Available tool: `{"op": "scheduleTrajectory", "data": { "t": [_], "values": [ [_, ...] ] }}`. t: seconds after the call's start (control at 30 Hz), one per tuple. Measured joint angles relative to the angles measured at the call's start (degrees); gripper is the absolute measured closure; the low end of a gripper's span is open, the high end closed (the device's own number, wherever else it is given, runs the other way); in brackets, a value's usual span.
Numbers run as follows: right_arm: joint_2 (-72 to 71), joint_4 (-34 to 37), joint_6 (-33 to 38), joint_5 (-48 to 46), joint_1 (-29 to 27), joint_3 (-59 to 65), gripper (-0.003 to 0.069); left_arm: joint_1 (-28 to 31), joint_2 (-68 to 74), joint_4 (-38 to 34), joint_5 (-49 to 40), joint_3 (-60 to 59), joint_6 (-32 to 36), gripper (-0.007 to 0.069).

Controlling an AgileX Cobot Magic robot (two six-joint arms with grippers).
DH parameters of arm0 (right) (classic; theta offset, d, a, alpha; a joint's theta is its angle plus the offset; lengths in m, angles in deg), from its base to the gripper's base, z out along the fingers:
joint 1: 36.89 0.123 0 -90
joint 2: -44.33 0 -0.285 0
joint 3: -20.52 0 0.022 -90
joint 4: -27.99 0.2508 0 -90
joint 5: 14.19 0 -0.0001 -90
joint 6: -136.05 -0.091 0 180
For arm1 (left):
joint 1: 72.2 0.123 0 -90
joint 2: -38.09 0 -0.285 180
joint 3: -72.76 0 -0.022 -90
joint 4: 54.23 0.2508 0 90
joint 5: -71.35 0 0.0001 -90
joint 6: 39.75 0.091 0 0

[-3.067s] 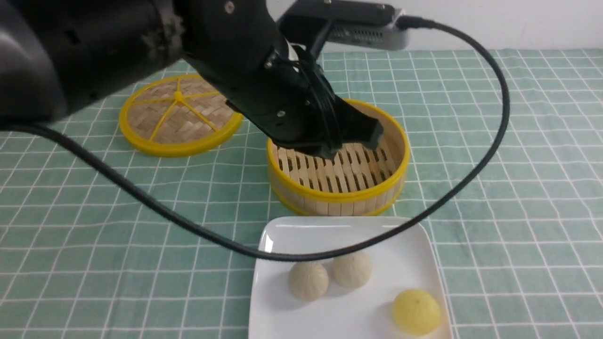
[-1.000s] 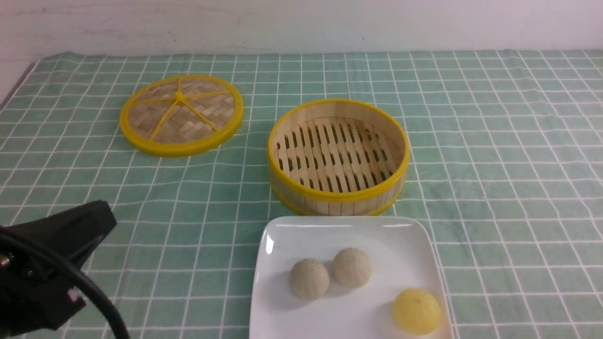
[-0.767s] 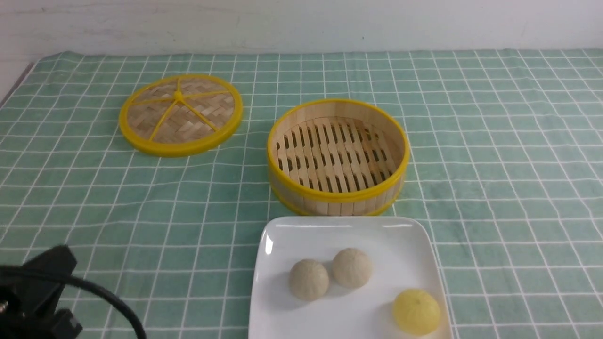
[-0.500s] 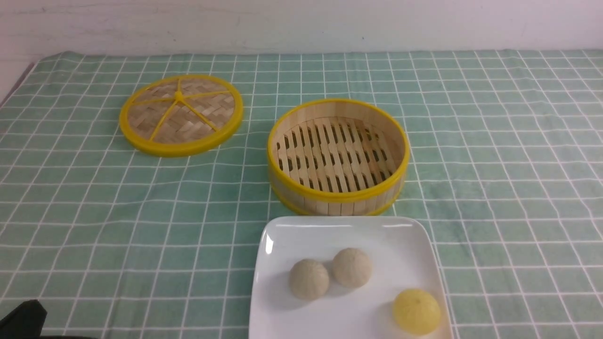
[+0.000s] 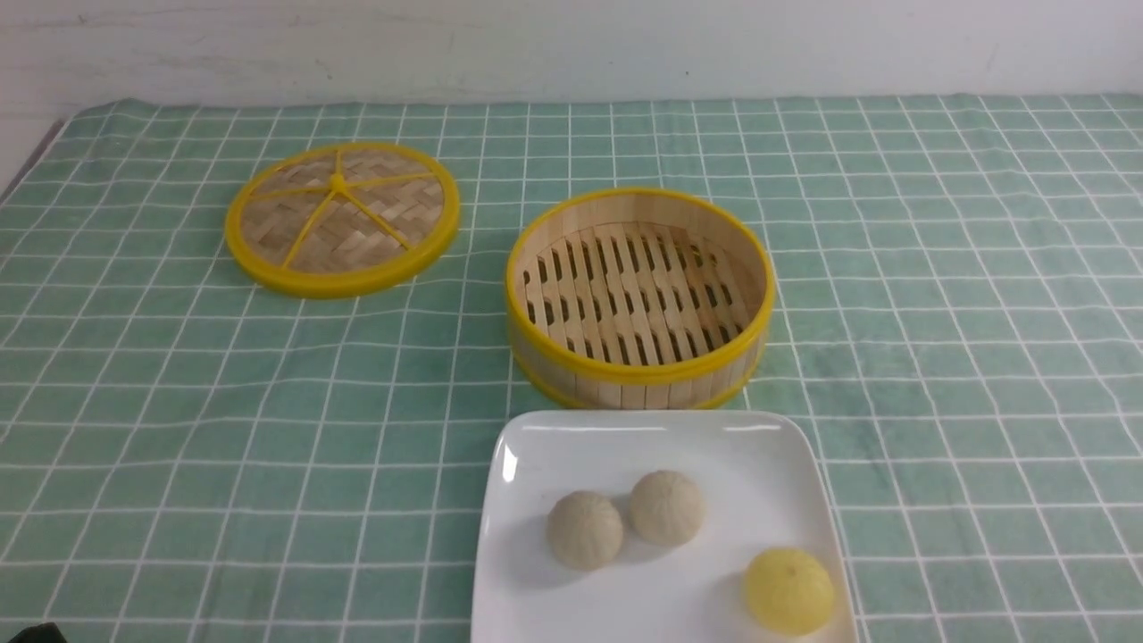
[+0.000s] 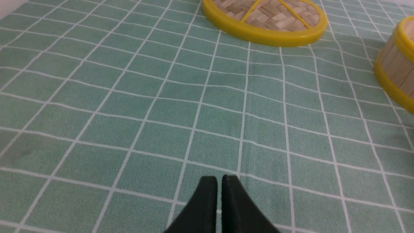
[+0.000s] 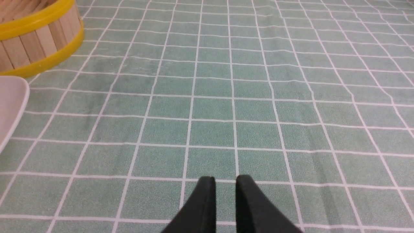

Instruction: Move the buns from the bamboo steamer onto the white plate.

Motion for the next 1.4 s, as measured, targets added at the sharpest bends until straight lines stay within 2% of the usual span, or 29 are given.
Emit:
{"op": "scheduleTrajectory", "data": {
  "t": [0.13,1.4],
  "values": [
    [0.0,0.0,0.0,0.0,0.0,0.0,0.0531,-1.4,0.0,0.3,-0.3,0.1,0.0,0.0569],
    [0.0,0.0,0.0,0.0,0.0,0.0,0.0503,-1.1,0.0,1.3,-0.3,0.1,0.0,0.0536]
  ]
}}
